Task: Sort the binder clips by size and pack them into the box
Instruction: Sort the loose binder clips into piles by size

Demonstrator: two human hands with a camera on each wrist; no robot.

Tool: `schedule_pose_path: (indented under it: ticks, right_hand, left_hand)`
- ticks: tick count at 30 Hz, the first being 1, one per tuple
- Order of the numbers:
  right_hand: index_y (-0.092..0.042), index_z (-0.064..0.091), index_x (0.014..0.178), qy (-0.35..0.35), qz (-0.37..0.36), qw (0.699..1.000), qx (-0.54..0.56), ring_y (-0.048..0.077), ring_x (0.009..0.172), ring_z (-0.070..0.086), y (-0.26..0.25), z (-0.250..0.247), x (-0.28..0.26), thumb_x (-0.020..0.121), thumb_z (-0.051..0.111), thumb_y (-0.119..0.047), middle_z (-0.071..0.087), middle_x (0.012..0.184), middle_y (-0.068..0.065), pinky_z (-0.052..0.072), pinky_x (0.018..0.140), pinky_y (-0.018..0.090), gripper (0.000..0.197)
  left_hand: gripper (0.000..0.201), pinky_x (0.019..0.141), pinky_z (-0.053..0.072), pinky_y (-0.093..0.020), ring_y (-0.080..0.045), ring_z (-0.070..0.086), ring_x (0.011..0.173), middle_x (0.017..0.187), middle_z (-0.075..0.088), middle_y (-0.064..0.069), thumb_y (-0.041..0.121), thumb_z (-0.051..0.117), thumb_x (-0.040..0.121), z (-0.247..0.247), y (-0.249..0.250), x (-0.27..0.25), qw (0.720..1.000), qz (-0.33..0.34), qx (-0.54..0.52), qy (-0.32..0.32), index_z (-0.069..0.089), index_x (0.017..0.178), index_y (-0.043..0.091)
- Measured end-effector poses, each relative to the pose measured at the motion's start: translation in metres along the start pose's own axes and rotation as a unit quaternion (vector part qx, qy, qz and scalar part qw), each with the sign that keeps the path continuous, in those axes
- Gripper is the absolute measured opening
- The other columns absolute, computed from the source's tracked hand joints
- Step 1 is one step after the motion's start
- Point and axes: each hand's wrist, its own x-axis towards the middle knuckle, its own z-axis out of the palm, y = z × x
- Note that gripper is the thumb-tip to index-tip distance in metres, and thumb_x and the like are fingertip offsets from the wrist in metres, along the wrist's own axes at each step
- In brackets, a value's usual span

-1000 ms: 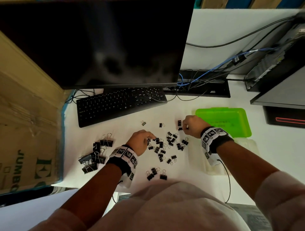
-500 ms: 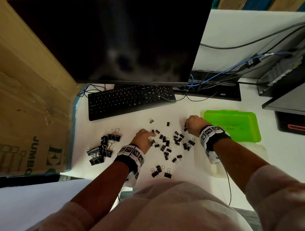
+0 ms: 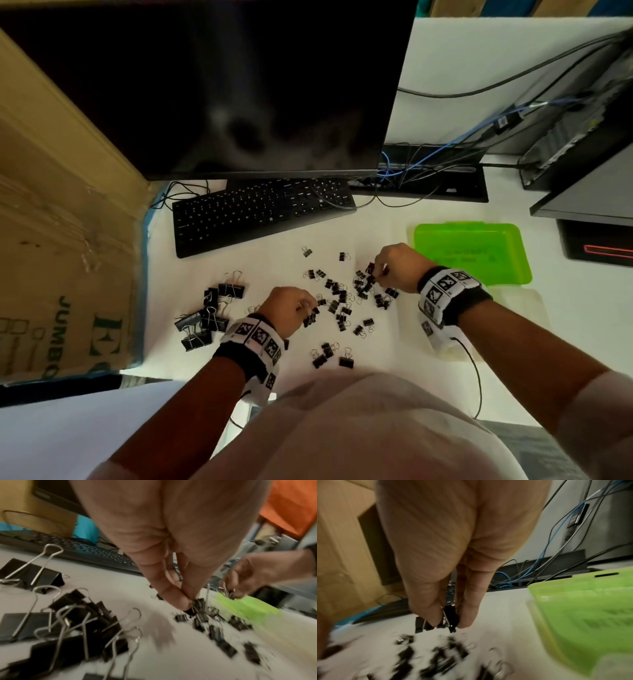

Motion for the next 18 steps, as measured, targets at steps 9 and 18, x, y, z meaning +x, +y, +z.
schedule_pose_path:
  ticks: [9,18]
  right_hand:
    - [-0.010,0.071,0.085,-0.150,-0.118,0.981,-0.023,0.025,0.086,0.063,-0.052,0.077,-0.057,0.079,0.057,-0.009,0.069,0.095,0.007,0.051,0.078,0.031,0.015]
    - [-0.023,0.071,0.100,-0.137,-0.133,0.981,0.007,0.014,0.092,0.062,-0.046,0.071,-0.062,0.084,0.065,-0.026,0.070,0.105,-0.003,0.048,0.081,0.026,0.017]
  left_hand:
    - [0.023,0.091,0.050,-0.028,-0.020,0.064,0.099,0.111,0.068,-0.009,0.006,0.055,0.089,0.044,0.003,-0.023,0.992,0.043,0.099,-0.071,0.070,0.106,0.014]
    - [0.025,0.095,0.045,-0.029,-0.018,0.056,0.108,0.117,0.058,0.000,0.021,0.048,0.095,0.034,0.008,-0.015,0.996,0.051,0.076,0.013,0.060,0.117,0.019]
